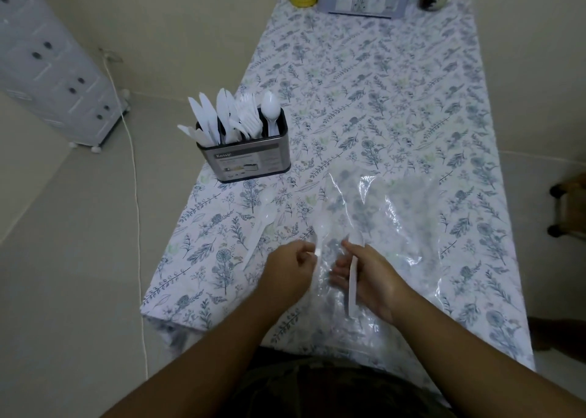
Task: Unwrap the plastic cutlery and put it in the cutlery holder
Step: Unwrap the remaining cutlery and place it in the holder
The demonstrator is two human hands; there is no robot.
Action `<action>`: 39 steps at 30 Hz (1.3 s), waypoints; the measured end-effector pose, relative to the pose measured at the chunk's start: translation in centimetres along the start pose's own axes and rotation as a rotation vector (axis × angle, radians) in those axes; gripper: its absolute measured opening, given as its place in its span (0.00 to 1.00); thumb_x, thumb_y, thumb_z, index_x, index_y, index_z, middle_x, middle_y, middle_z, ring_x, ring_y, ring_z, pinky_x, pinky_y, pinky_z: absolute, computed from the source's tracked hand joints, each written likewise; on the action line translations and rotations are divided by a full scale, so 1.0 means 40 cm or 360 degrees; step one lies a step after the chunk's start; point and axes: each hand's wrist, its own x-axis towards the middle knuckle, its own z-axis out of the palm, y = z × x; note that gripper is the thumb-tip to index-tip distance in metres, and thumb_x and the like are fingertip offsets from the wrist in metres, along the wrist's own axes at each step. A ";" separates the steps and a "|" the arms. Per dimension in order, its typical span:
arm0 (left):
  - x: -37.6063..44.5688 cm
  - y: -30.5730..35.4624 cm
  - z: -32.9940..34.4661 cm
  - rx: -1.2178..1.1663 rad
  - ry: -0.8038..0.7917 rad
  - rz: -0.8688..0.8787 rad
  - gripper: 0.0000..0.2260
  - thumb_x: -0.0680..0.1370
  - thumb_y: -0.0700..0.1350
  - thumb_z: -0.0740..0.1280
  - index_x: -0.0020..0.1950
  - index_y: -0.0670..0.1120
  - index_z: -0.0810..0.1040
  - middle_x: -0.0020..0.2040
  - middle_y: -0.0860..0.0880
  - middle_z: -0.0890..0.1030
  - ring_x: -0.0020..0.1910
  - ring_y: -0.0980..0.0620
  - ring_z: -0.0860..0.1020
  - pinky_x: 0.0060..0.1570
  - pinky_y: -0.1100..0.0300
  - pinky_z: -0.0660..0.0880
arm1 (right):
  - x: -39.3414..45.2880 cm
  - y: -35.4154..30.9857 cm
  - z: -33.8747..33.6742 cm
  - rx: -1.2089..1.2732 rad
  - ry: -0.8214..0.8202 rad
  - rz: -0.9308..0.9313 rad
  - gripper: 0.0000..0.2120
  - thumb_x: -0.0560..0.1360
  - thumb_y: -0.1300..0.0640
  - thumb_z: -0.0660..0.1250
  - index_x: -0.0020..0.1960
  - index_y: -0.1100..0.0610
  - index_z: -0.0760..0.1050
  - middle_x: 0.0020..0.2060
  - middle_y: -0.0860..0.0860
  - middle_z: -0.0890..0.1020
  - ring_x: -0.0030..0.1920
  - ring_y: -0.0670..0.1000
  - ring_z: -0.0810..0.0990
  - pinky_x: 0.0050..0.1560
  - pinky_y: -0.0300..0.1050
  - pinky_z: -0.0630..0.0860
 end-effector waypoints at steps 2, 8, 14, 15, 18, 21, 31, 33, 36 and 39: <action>-0.031 0.017 0.008 -0.0276 -0.0197 -0.0027 0.10 0.79 0.41 0.68 0.59 0.51 0.83 0.42 0.53 0.86 0.40 0.54 0.85 0.44 0.59 0.83 | -0.009 -0.004 0.028 -0.0173 -0.0083 -0.0067 0.12 0.82 0.58 0.66 0.62 0.63 0.74 0.49 0.67 0.83 0.48 0.66 0.84 0.53 0.62 0.83; -0.022 -0.027 -0.035 0.0139 0.0078 0.0173 0.04 0.77 0.45 0.72 0.50 0.48 0.85 0.39 0.57 0.82 0.36 0.65 0.79 0.39 0.74 0.75 | 0.009 0.015 0.043 -0.0384 0.0038 -0.0144 0.12 0.80 0.67 0.60 0.62 0.65 0.75 0.44 0.63 0.84 0.41 0.59 0.83 0.46 0.57 0.82; 0.066 -0.140 -0.135 0.0435 0.0624 -0.0113 0.10 0.76 0.47 0.72 0.54 0.46 0.77 0.48 0.50 0.75 0.48 0.52 0.74 0.46 0.61 0.70 | 0.033 0.029 0.027 -0.0284 0.0083 0.0038 0.15 0.79 0.57 0.60 0.63 0.61 0.73 0.38 0.57 0.81 0.32 0.53 0.73 0.34 0.48 0.70; 0.076 -0.152 -0.138 0.0453 0.0584 -0.0164 0.13 0.75 0.48 0.72 0.56 0.46 0.76 0.49 0.50 0.75 0.49 0.51 0.74 0.47 0.58 0.72 | 0.034 0.031 0.028 -0.0281 0.0075 0.0036 0.14 0.79 0.58 0.62 0.61 0.62 0.73 0.36 0.56 0.79 0.32 0.52 0.72 0.33 0.47 0.69; 0.093 -0.162 -0.130 0.0533 0.0464 -0.0194 0.12 0.76 0.48 0.71 0.56 0.46 0.76 0.48 0.49 0.77 0.48 0.50 0.75 0.45 0.57 0.71 | 0.028 0.034 0.035 -0.0402 0.0044 -0.0015 0.11 0.78 0.63 0.65 0.59 0.65 0.74 0.35 0.56 0.77 0.33 0.54 0.74 0.34 0.49 0.73; 0.092 -0.160 -0.123 0.0569 0.0458 -0.0176 0.07 0.78 0.46 0.69 0.52 0.44 0.79 0.46 0.47 0.79 0.46 0.48 0.77 0.42 0.59 0.69 | 0.028 0.033 0.035 -0.0420 0.0086 0.0005 0.10 0.80 0.63 0.62 0.59 0.61 0.76 0.40 0.59 0.80 0.37 0.57 0.79 0.39 0.51 0.78; -0.044 -0.031 -0.048 -0.0085 0.0256 -0.0074 0.09 0.76 0.45 0.73 0.56 0.50 0.81 0.39 0.54 0.81 0.36 0.63 0.79 0.36 0.74 0.74 | 0.033 0.009 0.052 -0.0027 0.0003 0.0047 0.11 0.76 0.55 0.67 0.57 0.56 0.71 0.35 0.53 0.73 0.32 0.52 0.72 0.36 0.48 0.71; -0.059 -0.007 -0.015 -0.0165 0.0128 -0.0028 0.09 0.77 0.46 0.72 0.57 0.50 0.83 0.39 0.55 0.83 0.36 0.64 0.80 0.37 0.71 0.76 | 0.028 0.005 0.066 0.0006 -0.0055 -0.0021 0.13 0.77 0.53 0.70 0.56 0.59 0.72 0.40 0.59 0.77 0.39 0.58 0.79 0.43 0.57 0.81; -0.065 0.012 0.013 -0.0192 0.0016 0.0048 0.07 0.78 0.46 0.71 0.55 0.51 0.85 0.40 0.55 0.84 0.38 0.62 0.82 0.42 0.63 0.80 | 0.021 0.004 0.070 -0.0051 -0.0079 -0.0106 0.16 0.81 0.57 0.67 0.65 0.63 0.72 0.51 0.65 0.79 0.53 0.63 0.80 0.63 0.66 0.77; -0.066 0.020 0.013 0.0006 0.0138 0.0154 0.05 0.78 0.46 0.70 0.51 0.49 0.84 0.37 0.55 0.82 0.36 0.57 0.81 0.38 0.62 0.78 | 0.010 0.003 0.076 -0.0084 -0.0137 -0.0111 0.16 0.83 0.56 0.64 0.67 0.63 0.71 0.57 0.70 0.79 0.55 0.65 0.82 0.62 0.64 0.79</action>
